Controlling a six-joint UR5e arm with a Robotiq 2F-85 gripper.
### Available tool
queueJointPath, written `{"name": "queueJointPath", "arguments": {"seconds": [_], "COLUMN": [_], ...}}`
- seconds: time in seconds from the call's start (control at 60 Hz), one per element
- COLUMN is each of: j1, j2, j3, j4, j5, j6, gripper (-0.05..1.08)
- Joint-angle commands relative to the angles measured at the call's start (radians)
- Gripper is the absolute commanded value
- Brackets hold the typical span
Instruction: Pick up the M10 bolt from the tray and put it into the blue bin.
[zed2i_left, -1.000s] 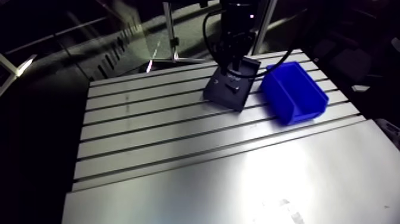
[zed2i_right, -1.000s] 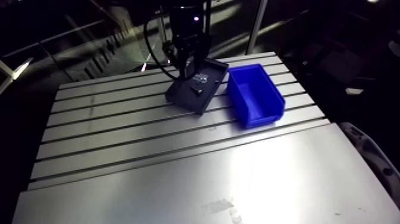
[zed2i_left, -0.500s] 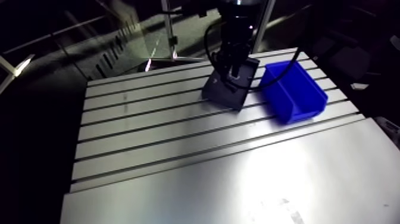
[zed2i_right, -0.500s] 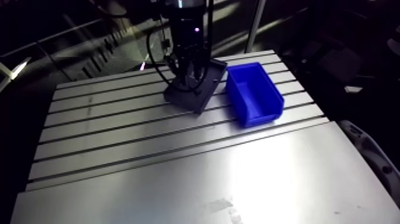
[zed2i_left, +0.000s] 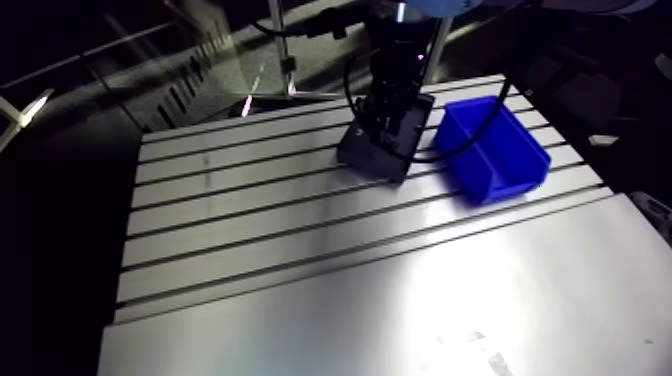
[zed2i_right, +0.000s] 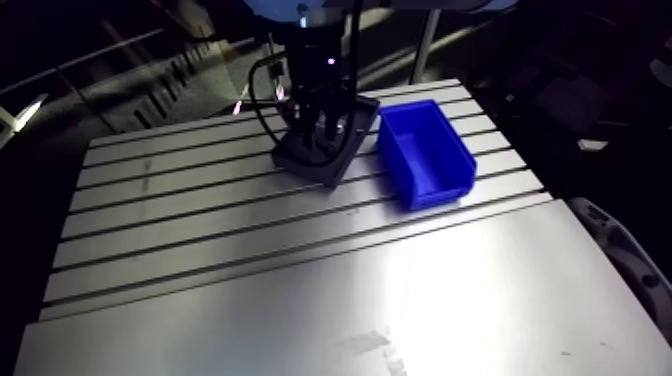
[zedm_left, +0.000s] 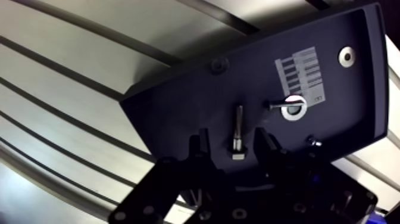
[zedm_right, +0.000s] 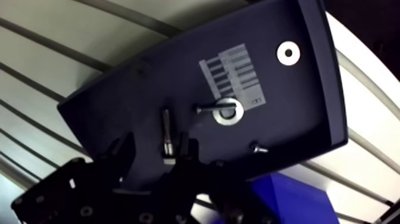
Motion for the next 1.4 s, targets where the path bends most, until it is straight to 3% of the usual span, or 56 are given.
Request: {"name": "queueJointPath", "arguments": {"seconds": [0.017,0.417,1.4], "j1": [0.000,-0.002,0.001], "j2": [0.001,0.017,0.015], "j3": [0.008,0.012,0.007], "j4": [-0.035,-0.039,-0.041], "j5": [0.000,0.001,0.001], "j6": [-0.006,-0.006,-0.006], "gripper": [0.49,0.51,0.69]}}
